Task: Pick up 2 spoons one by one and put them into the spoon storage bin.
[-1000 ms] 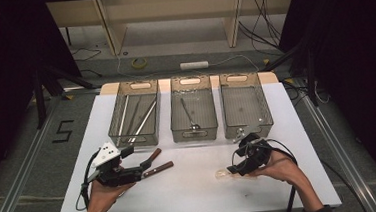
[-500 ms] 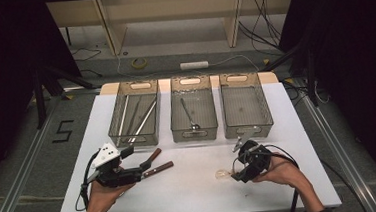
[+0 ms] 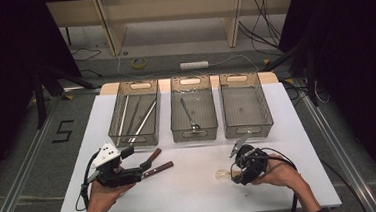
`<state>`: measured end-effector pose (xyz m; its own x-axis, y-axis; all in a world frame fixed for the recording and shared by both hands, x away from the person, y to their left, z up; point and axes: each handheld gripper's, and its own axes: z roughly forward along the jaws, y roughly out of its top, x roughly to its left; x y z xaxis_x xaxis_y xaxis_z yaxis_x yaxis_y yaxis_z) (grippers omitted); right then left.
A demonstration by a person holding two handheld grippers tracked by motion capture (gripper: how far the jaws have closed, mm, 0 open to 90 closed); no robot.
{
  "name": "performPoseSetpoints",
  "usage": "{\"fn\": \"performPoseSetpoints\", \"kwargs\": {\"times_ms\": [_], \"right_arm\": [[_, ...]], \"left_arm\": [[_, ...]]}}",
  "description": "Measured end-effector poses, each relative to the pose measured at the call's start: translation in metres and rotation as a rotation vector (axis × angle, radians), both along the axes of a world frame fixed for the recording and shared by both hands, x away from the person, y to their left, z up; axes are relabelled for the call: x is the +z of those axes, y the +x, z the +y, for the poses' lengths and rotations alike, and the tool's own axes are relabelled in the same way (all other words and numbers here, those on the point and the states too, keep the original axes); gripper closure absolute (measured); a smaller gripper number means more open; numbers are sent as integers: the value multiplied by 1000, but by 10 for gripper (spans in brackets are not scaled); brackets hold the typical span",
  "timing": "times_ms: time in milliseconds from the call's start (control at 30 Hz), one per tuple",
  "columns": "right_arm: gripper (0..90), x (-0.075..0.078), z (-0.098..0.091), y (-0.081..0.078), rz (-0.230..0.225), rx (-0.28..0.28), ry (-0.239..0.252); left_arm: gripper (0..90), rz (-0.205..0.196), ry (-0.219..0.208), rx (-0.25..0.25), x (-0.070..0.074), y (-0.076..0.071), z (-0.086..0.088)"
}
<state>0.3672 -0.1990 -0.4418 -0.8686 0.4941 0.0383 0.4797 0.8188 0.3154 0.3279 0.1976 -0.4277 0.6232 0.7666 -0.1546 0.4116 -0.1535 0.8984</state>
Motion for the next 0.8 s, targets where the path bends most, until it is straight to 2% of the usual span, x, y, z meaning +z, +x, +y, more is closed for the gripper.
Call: {"fn": "performPoseSetpoints", "kwargs": {"times_ms": [167,433,800], "right_arm": [[480,-4,3,0,-6,21,-19],[516,-12,4,2,10,15,-46],[602,-16,6,4,-5,13,-67]], "left_arm": [[199,0,0,1,0,0,0],[199,0,-7,0,0,0,0],[200,0,-3,-1,0,1,0]]}}
